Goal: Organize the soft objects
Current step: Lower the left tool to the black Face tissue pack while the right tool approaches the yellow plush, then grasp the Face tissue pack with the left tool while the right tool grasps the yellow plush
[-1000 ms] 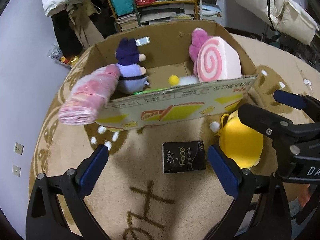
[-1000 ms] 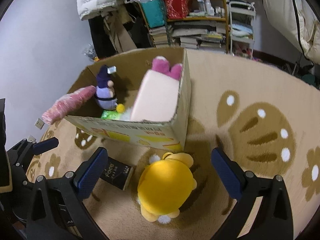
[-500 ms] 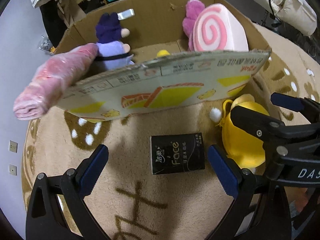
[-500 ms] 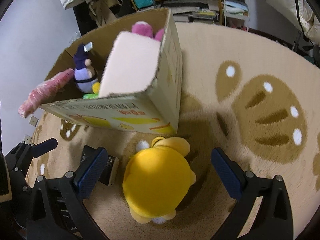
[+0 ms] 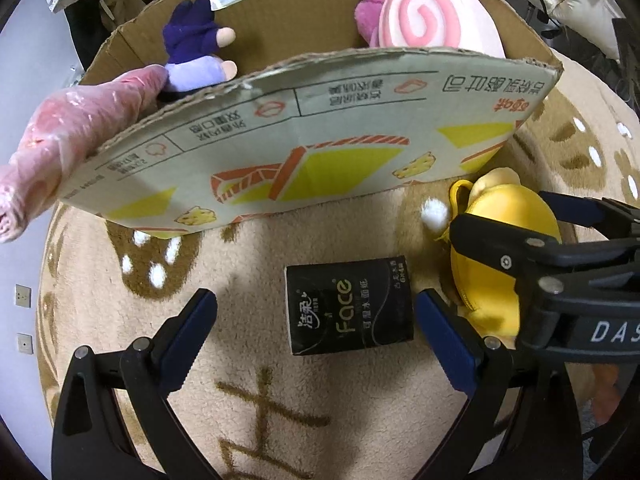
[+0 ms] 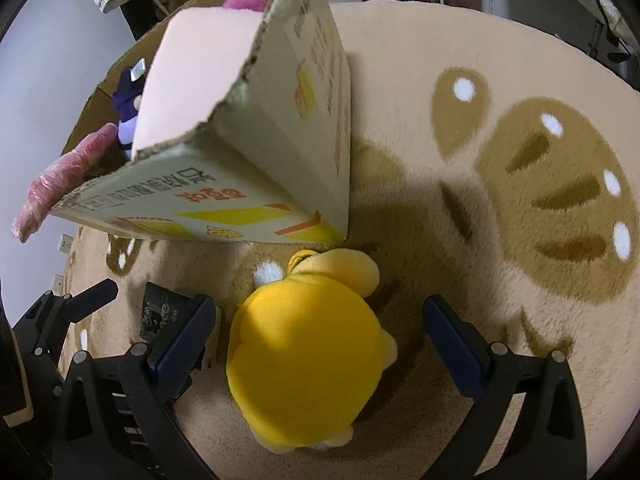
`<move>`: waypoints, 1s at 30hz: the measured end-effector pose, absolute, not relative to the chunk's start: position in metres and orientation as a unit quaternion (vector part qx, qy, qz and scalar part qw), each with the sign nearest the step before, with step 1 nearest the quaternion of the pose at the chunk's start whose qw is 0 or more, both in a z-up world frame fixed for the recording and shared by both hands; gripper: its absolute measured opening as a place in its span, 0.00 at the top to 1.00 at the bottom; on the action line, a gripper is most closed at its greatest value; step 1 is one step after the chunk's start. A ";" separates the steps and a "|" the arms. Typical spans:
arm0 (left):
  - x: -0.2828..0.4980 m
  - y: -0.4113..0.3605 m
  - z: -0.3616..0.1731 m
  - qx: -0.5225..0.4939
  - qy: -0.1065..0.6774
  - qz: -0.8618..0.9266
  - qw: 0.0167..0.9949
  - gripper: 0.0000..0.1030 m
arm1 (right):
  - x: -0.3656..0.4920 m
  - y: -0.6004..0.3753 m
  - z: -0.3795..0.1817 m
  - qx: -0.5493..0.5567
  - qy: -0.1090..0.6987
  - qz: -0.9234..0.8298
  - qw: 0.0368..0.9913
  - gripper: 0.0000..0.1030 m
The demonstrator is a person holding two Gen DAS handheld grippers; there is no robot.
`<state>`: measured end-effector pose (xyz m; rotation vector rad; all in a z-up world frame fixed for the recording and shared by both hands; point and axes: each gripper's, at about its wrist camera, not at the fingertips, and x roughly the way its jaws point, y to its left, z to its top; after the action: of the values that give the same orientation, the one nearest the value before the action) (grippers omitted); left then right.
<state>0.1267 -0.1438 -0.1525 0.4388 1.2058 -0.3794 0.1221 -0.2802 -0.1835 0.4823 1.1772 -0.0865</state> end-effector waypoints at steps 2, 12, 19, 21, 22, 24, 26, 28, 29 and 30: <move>0.129 -0.145 -0.153 0.206 0.560 -0.177 0.783 0.04 | 0.123 -0.280 -0.185 0.226 0.551 -0.040 0.802 0.00; 0.122 -0.152 -0.166 0.204 0.565 -0.174 0.780 0.04 | 0.122 -0.273 -0.189 0.215 0.563 -0.040 0.797 0.00; 0.129 -0.142 -0.170 0.191 0.569 -0.174 0.781 0.04 | 0.121 -0.262 -0.194 0.204 0.575 -0.040 0.791 0.00; 0.130 -0.140 -0.170 0.186 0.571 -0.177 0.779 0.04 | 0.121 -0.261 -0.194 0.206 0.576 -0.040 0.790 0.00; 0.130 -0.140 -0.170 0.186 0.572 -0.180 0.779 0.04 | 0.121 -0.261 -0.194 0.207 0.576 -0.040 0.790 0.00; 0.129 -0.140 -0.170 0.187 0.570 -0.182 0.779 0.04 | 0.121 -0.260 -0.195 0.209 0.576 -0.040 0.790 0.00; 0.127 -0.142 -0.170 0.192 0.570 -0.181 0.778 0.04 | 0.120 -0.262 -0.194 0.210 0.576 -0.039 0.789 0.00; 0.126 -0.145 -0.173 0.195 0.572 -0.177 0.777 0.04 | 0.120 -0.264 -0.194 0.210 0.576 -0.039 0.789 0.00; 0.124 -0.150 -0.174 0.197 0.573 -0.174 0.776 0.04 | 0.120 -0.264 -0.194 0.210 0.576 -0.039 0.789 0.00; 0.124 -0.152 -0.177 0.200 0.574 -0.171 0.776 0.04 | 0.120 -0.265 -0.194 0.209 0.576 -0.039 0.789 0.00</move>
<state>0.1238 -0.1519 -0.1769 0.4319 1.2425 -0.3700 0.1197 -0.2653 -0.1938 0.4508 1.2416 -0.0845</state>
